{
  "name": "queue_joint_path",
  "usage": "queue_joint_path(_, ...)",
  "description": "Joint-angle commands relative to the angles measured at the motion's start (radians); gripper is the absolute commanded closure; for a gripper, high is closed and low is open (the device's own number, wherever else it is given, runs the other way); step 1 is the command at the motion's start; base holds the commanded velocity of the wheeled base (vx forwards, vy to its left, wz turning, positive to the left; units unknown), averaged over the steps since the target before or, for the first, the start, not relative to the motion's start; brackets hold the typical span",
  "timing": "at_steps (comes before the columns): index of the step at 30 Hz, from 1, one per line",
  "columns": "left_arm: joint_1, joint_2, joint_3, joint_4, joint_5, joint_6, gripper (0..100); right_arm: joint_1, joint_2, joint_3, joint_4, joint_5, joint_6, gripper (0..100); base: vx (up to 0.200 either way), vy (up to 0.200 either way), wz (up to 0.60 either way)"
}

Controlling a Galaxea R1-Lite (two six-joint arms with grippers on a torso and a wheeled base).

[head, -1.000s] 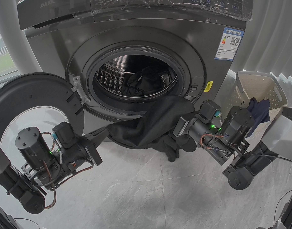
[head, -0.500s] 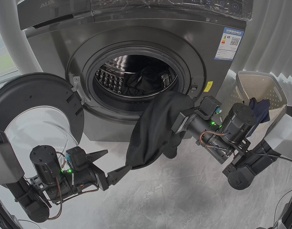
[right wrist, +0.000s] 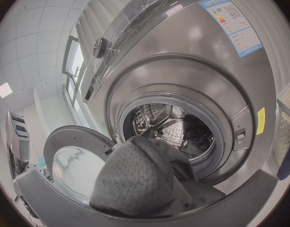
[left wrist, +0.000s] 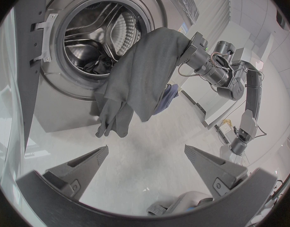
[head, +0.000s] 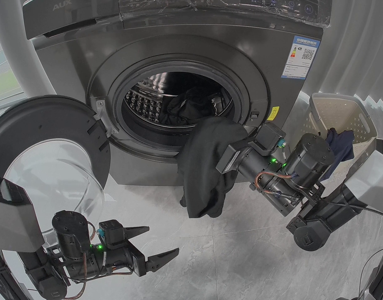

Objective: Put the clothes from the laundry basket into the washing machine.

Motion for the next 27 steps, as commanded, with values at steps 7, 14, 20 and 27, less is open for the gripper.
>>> queue_joint_path(7,-0.031,0.047,-0.259,-0.006,0.004,-0.001,0,0.030,0.006,0.019,-0.001,-0.004,0.003,100,0.000,0.000,0.00)
queue_joint_path(14,-0.040,0.132,-0.340,-0.007,-0.001,-0.005,0,0.065,0.004,0.016,0.001,-0.007,0.003,100,0.000,0.000,0.00)
queue_joint_path(20,-0.043,0.195,-0.431,-0.007,0.004,0.003,0,0.072,0.006,0.019,-0.001,-0.016,0.004,100,0.000,0.000,0.00)
queue_joint_path(27,-0.057,0.222,-0.480,-0.007,0.005,0.003,0,0.082,0.006,0.029,-0.001,-0.016,0.011,100,0.000,0.000,0.00)
